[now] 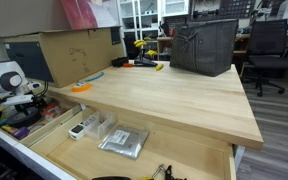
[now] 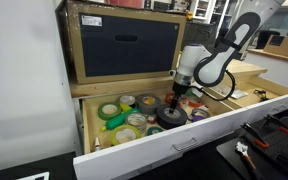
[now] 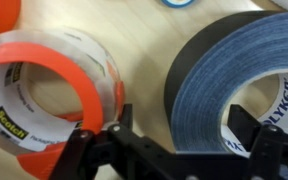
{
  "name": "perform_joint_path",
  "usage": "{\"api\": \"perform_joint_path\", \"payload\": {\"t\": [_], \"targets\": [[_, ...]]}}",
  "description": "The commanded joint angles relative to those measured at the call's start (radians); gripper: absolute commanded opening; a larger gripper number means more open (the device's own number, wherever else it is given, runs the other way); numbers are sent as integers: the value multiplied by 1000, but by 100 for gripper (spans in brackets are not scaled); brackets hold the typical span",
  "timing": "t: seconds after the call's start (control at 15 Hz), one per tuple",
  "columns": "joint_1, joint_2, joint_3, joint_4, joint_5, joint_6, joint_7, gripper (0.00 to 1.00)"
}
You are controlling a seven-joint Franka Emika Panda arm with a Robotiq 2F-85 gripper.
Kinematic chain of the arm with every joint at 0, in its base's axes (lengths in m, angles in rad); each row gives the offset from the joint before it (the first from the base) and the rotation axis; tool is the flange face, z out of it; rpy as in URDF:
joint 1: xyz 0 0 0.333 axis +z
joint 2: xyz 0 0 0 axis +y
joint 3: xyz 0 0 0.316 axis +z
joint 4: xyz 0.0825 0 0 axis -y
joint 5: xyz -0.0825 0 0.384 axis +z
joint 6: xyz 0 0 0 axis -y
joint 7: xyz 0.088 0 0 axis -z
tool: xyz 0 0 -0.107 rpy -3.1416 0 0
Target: Remove the black tape from the drawer
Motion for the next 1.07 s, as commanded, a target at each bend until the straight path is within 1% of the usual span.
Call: {"api": "perform_joint_path", "payload": {"t": [0.0, 0.07, 0.2, 0.33, 0.4, 0.73, 0.87, 1.0], "targets": [[21, 53, -17, 47, -10, -8, 33, 68], [18, 61, -10, 52, -6, -10, 31, 58], [9, 65, 8, 59, 2, -20, 24, 43], [9, 59, 16, 59, 2, -31, 22, 32], [10, 59, 16, 61, 0, -34, 21, 30], [20, 50, 12, 55, -9, -34, 25, 29], [2, 43, 38, 51, -2, -49, 5, 29], [-53, 33, 102, 46, 21, -83, -51, 29]]}}
